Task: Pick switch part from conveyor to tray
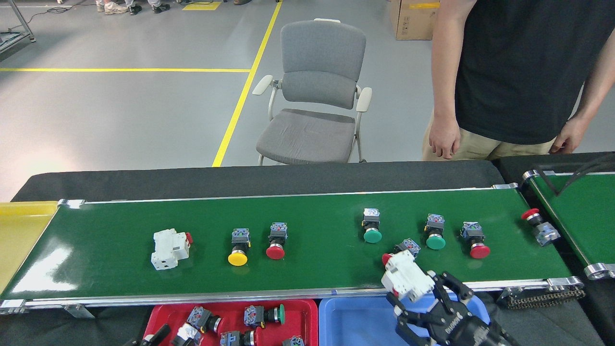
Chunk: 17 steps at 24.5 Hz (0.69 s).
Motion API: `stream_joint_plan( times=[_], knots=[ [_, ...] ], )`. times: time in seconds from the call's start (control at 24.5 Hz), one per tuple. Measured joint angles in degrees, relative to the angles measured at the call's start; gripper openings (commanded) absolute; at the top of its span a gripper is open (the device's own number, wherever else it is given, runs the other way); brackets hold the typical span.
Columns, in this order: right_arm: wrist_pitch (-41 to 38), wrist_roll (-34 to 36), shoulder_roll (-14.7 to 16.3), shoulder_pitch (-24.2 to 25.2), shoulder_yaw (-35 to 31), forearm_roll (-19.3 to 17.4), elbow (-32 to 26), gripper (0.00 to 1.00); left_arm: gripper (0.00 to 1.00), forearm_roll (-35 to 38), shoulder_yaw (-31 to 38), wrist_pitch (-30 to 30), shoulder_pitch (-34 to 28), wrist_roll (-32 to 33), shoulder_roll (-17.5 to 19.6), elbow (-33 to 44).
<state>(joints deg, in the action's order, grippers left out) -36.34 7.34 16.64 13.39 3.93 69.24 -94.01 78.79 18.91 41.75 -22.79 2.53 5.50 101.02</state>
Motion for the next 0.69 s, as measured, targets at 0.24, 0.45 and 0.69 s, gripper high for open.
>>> stream_joint_plan(
  times=[0.24,0.45,0.69],
  knots=[
    [1.2,-1.0,-7.0,1.6,-10.3,-0.2,2.7,0.98,1.0,0.2,7.6,-10.2,5.7,-0.3,-1.9,-2.5],
    [20.8,-4.7,-14.0,1.8,-11.4,0.3,0.2,0.96,1.0,-0.1,9.9,-16.2,8.1,-0.3,2.9,-8.9],
    [33.9,-5.5,-14.0,0.5,-8.1,1.4,-1.9,0.96,1.0,-0.1,9.6,-16.8,12.1,-0.5,3.2,-12.9]
  ],
)
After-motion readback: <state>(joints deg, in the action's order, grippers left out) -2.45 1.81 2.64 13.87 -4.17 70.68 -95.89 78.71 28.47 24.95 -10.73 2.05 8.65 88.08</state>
